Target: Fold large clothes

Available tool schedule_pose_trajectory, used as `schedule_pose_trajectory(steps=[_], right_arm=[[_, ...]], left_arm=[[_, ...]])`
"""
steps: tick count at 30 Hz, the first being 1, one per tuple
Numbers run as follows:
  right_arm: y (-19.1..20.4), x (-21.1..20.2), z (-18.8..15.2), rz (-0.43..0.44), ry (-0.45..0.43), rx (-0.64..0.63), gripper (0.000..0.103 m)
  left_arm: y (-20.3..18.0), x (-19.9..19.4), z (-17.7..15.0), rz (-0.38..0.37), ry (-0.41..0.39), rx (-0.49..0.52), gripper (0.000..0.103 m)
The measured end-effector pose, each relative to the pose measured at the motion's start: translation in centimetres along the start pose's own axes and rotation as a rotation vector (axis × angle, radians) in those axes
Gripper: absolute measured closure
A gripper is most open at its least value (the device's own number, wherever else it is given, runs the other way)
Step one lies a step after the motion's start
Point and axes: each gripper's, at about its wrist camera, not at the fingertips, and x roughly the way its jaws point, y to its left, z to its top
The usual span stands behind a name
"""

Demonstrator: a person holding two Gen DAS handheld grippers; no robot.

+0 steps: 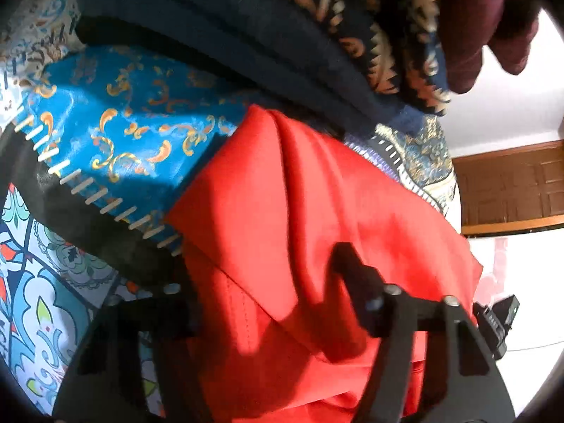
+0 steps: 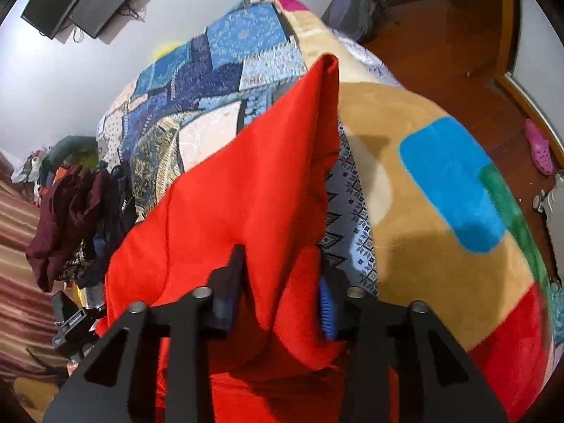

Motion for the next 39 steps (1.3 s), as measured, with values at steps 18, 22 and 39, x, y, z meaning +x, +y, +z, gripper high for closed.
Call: schedule_pose_trajectory(steps=[18, 22, 39], right_arm=[[5.9, -8.1, 1.4, 0.087, -0.239, -0.167, 0.09], [6.6, -8.1, 2.4, 0.083, -0.274, -0.175, 0.09], [2.7, -0.5, 4.3, -0.042, -0.088, -0.156, 0.085]], left_arm=[[-11.4, -10.2, -2.9, 0.028, -0.297, 0.342, 0.09], [-13.0, -12.5, -2.8, 0.044, -0.377, 0.418, 0.09], [-9.7, -5.4, 1.6, 0.203, -0.244, 0.409, 0.085]])
